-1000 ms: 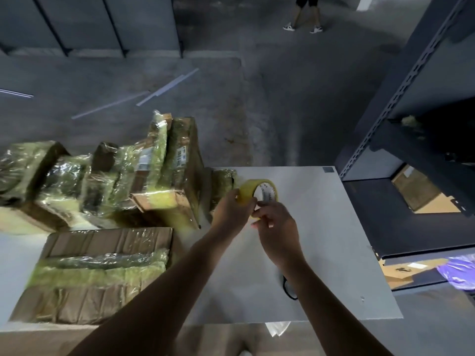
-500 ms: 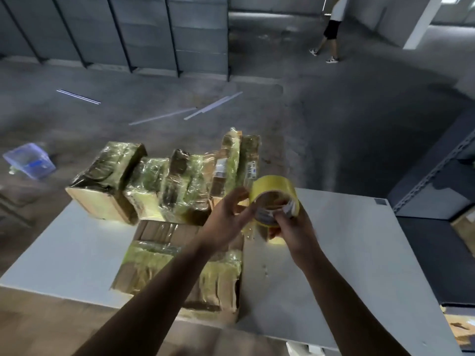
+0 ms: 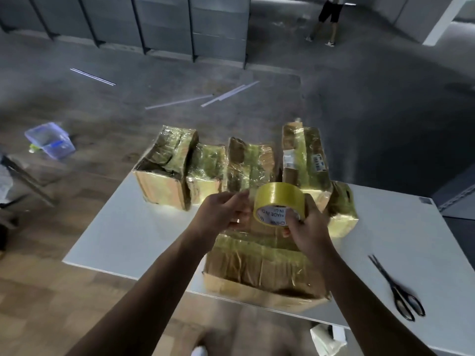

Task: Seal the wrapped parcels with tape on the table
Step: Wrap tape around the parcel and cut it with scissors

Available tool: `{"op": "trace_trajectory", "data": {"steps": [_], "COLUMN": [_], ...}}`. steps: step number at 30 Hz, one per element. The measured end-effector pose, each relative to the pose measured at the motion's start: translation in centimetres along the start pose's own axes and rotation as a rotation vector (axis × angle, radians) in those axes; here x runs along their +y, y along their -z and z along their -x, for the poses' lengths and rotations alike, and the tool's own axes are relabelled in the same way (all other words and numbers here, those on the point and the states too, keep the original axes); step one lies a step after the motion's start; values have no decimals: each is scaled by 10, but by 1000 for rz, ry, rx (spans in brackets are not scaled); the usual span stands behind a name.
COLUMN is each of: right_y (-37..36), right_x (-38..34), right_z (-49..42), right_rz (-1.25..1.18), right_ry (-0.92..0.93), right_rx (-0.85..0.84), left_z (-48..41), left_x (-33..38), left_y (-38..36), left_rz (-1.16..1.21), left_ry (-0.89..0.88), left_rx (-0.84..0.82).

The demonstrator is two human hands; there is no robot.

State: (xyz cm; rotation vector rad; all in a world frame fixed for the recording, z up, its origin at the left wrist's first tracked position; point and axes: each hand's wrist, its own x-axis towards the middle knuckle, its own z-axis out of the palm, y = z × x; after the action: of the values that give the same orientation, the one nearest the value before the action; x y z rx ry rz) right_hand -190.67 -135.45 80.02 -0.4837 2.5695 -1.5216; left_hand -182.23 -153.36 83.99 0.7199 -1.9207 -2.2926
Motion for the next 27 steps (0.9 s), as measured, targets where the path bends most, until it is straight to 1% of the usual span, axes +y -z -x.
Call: {"op": "trace_trajectory", "data": {"steps": [3, 9, 12, 15, 17, 19, 22, 23, 25, 27], "right_y": [-11, -18, -18, -19, -22, -28, -33, -30, -21, -14], "right_x": [-5, -16, -17, -23, -29, -37, -42, -42, -44, -50], "right_z": [4, 9, 10, 8, 7, 7, 7, 7, 8, 11], "right_rz": [61, 171, 200, 196, 204, 167, 176, 231, 444, 573], "right_ry": [31, 116, 123, 151, 187, 230, 263, 282, 371, 415], "right_rx": [-5, -40, -67, -29, -15, -61, -117, -121, -145, -222], "left_z": [-5, -6, -3, 1, 4, 6, 9, 9, 9, 10], "left_x": [-5, -10, -12, -18, -21, -23, -25, -25, -25, -26], "left_y": [20, 40, 41, 40, 41, 42, 52, 60, 82, 96], "left_rz": [-22, -50, -73, -95, -68, -48, -108, -121, -119, -172], "left_ry": [66, 109, 108, 96, 92, 87, 66, 57, 44, 52], "left_rx": [33, 54, 62, 109, 139, 176, 250, 295, 375, 349]}}
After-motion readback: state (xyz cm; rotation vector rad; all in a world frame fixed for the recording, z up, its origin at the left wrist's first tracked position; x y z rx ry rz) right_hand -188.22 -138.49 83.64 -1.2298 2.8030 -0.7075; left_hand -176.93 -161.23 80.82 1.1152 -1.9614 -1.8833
